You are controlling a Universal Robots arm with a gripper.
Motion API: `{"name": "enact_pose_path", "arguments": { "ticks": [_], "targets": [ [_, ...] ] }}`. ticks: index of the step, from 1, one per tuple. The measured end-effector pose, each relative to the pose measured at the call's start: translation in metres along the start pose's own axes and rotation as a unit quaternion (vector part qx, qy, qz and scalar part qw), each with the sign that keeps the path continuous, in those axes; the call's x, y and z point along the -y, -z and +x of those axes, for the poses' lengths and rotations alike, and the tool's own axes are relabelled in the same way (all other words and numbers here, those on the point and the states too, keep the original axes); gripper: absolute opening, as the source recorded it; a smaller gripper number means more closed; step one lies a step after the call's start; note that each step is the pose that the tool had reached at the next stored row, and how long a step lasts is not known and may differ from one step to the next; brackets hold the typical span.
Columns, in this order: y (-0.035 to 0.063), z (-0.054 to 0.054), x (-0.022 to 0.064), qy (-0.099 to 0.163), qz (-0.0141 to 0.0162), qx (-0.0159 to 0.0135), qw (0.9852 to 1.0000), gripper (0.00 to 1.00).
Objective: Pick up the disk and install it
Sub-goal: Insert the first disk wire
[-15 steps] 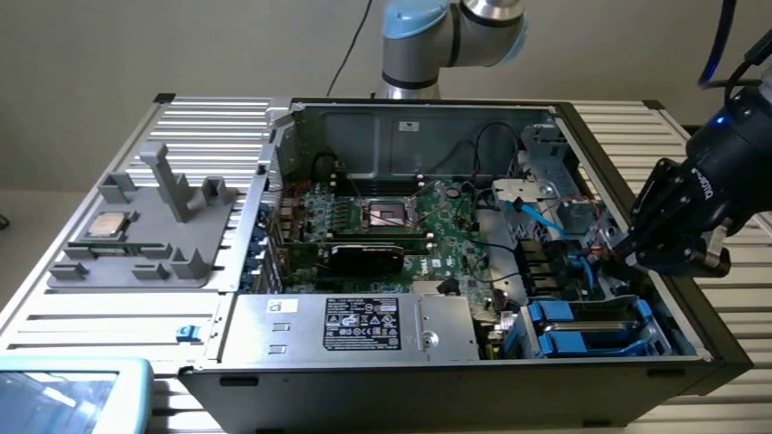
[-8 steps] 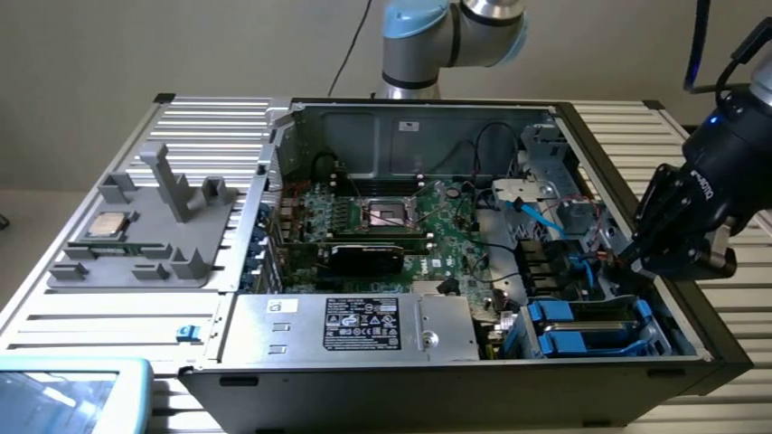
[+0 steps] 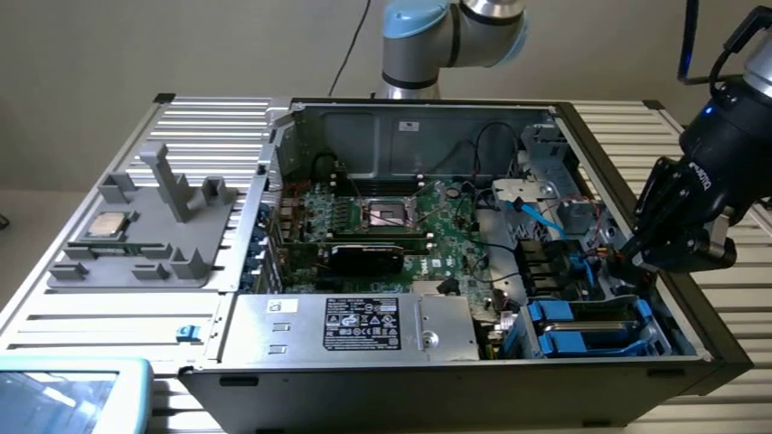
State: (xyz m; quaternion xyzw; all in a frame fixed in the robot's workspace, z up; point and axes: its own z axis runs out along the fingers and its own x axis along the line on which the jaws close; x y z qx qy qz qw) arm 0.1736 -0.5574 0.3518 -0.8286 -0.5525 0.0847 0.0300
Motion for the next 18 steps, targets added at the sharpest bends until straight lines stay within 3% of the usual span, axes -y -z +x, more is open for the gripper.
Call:
{"name": "enact_pose_path", "arguments": {
  "ticks": [5, 9, 13, 18],
  "targets": [
    [0.0082, -0.0006, 0.0036, 0.000, -0.0013, -0.0005, 1.0000, 0.17],
    [0.0079, -0.0009, 0.0044, 0.000, -0.0020, -0.0004, 1.0000, 0.17],
    [0.0079, -0.0014, 0.0046, -0.004, -0.0056, 0.0000, 1.0000, 0.17],
    [0.0079, -0.0023, 0.0042, -0.013, -0.0100, 0.0030, 0.9999, 0.17]
  ]
}}
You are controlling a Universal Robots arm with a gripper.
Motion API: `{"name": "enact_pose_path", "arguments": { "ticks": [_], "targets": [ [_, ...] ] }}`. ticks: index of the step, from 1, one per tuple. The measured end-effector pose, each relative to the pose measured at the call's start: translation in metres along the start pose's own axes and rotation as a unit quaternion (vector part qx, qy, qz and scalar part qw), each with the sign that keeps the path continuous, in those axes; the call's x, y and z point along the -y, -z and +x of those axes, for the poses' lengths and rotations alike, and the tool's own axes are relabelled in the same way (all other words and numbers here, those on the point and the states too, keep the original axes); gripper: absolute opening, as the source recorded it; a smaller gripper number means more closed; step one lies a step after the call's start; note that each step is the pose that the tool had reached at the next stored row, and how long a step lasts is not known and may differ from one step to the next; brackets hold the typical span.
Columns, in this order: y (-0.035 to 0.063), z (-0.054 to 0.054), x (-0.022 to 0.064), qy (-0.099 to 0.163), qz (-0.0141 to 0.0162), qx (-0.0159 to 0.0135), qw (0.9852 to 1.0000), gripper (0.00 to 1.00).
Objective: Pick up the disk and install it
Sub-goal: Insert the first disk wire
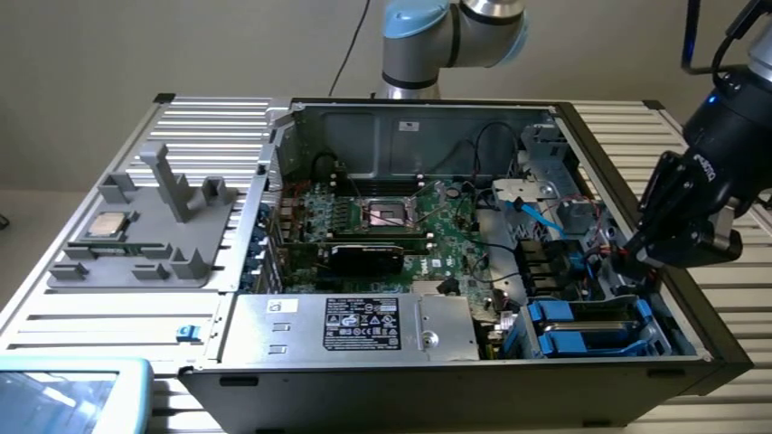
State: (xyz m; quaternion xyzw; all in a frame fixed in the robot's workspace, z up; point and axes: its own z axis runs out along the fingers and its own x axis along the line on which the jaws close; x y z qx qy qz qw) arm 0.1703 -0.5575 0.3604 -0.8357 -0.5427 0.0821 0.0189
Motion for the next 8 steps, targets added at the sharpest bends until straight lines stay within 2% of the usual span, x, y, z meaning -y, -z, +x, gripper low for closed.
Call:
{"name": "enact_pose_path", "arguments": {
  "ticks": [8],
  "targets": [
    [-0.0010, -0.0031, 0.0051, -0.007, -0.0041, 0.0083, 0.9999, 0.17]
  ]
}}
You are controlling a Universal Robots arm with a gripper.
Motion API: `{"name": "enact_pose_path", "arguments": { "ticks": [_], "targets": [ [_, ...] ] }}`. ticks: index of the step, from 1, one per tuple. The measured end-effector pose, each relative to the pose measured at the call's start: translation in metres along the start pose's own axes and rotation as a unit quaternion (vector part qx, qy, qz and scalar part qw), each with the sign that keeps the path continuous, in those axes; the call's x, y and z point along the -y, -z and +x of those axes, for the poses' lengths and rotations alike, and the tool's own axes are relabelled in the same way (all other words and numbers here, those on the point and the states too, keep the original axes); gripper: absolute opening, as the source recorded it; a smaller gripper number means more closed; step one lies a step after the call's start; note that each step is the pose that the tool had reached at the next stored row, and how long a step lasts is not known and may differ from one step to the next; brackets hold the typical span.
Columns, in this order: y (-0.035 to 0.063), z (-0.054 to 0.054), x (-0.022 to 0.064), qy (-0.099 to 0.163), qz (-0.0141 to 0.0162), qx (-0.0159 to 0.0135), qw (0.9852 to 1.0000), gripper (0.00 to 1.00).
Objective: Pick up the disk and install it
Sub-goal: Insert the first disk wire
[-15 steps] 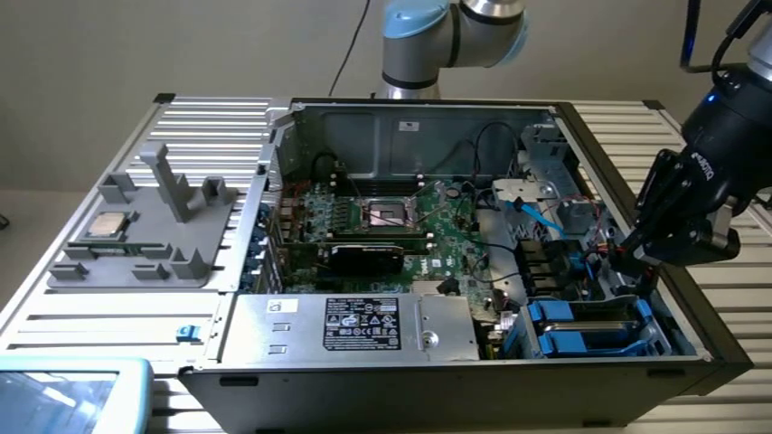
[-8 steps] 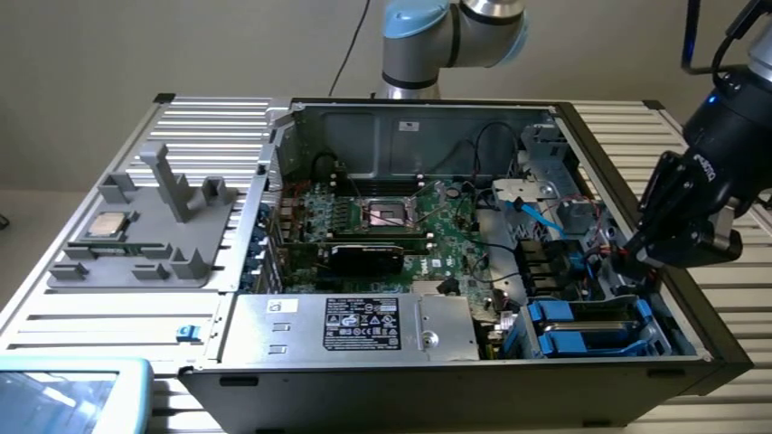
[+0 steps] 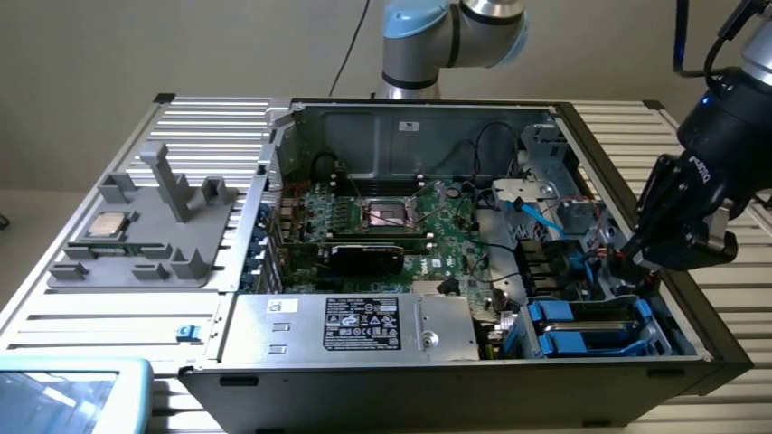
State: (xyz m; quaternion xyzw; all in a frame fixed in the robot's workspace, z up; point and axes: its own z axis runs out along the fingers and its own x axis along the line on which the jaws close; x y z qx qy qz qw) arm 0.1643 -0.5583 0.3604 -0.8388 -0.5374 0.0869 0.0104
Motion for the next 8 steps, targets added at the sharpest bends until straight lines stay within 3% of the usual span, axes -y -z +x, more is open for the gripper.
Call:
{"name": "enact_pose_path", "arguments": {
  "ticks": [4, 8],
  "targets": [
    [-0.0006, -0.0018, 0.0026, -0.002, -0.0014, 0.0035, 1.0000, 0.17],
    [-0.0009, -0.0037, 0.0018, -0.008, -0.0017, 0.0051, 1.0000, 0.17]
  ]
}}
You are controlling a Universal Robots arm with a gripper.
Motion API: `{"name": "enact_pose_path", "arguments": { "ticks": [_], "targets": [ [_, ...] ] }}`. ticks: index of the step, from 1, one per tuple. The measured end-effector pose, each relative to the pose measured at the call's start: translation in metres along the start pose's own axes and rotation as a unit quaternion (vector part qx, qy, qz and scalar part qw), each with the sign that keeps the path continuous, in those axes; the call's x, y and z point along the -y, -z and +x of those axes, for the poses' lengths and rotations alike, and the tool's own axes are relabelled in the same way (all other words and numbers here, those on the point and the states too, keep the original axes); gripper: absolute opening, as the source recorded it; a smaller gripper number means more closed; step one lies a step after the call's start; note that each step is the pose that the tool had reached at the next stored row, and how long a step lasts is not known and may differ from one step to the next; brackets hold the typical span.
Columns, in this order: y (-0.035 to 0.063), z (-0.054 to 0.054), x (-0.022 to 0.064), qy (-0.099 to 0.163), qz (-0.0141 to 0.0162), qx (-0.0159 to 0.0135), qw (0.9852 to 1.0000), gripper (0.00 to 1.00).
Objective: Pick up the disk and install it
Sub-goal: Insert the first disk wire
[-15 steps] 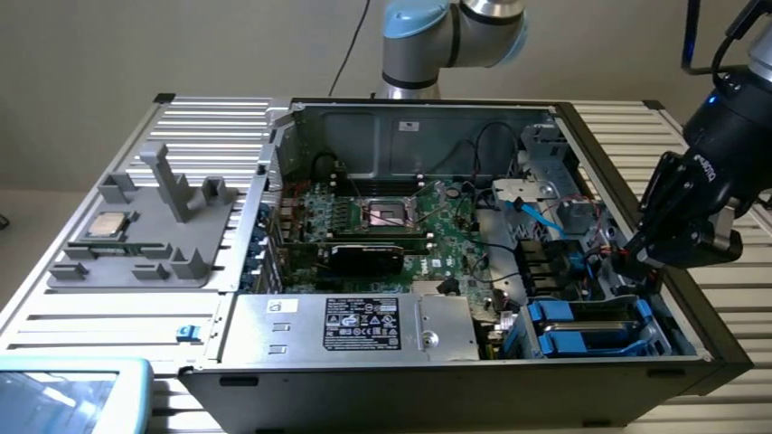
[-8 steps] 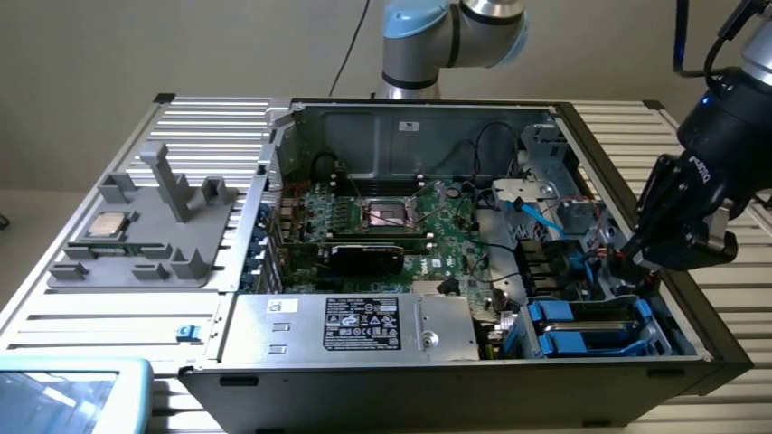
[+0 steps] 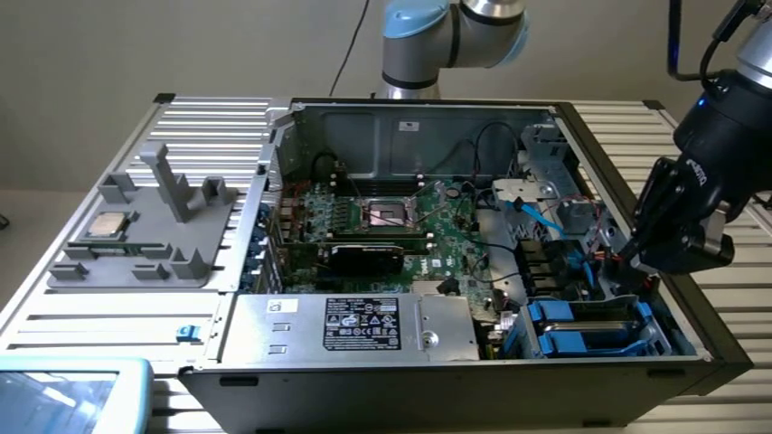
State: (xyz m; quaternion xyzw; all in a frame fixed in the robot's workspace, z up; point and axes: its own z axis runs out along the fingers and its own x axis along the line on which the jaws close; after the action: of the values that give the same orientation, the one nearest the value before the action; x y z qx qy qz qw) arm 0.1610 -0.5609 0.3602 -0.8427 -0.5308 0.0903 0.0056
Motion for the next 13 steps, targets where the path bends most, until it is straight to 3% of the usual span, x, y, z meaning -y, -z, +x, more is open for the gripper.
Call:
{"name": "enact_pose_path", "arguments": {
  "ticks": [9, 13],
  "targets": [
    [-0.0016, -0.0012, -0.0008, -0.032, 0.0003, 0.0010, 0.9995, 0.17],
    [-0.0022, -0.0012, -0.0010, -0.052, 0.0023, 0.0002, 0.9987, 0.17]
  ]
}}
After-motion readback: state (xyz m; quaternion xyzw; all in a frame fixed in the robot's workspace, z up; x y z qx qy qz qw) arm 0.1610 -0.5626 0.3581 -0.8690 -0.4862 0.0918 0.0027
